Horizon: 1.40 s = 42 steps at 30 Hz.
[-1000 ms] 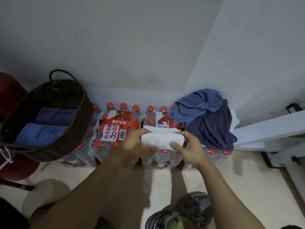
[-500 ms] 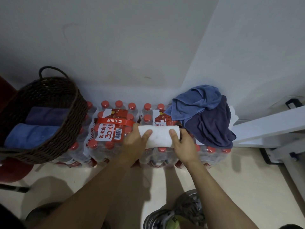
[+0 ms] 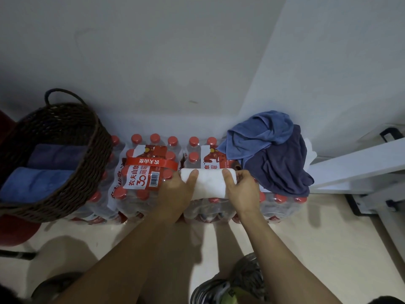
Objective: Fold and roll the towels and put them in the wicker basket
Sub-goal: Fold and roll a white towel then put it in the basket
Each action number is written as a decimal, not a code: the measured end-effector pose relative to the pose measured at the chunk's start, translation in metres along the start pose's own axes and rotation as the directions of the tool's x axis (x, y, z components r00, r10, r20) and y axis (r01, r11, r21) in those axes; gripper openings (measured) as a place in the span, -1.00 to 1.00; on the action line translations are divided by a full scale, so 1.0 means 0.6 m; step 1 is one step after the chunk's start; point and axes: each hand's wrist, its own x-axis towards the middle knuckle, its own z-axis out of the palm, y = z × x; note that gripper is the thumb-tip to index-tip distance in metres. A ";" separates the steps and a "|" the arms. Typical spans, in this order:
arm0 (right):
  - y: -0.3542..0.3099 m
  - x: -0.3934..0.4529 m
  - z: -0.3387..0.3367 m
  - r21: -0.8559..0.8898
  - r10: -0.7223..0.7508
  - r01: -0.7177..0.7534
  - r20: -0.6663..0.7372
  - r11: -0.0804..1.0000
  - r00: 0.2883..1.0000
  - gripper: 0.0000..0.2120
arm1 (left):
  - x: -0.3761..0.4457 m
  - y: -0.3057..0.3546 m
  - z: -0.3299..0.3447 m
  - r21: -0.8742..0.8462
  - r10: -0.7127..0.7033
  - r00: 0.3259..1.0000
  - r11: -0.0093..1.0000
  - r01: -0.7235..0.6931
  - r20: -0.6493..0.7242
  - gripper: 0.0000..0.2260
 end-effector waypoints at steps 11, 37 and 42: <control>0.000 -0.016 0.007 -0.038 -0.013 0.014 0.026 0.999 1.000 -0.56 | -0.012 0.034 0.004 -0.442 -0.221 0.975 0.873 0.208 0.022 -0.62; -0.172 -0.039 -0.193 0.500 -0.460 0.194 0.490 0.844 0.740 -0.34 | -0.058 0.214 -0.146 -0.461 0.536 0.836 0.775 -0.432 0.117 -0.70; -0.212 -0.060 -0.193 0.355 -0.515 0.374 0.608 0.857 0.604 -0.51 | -0.043 0.226 -0.231 -0.333 0.551 0.829 0.803 -0.495 0.097 -0.68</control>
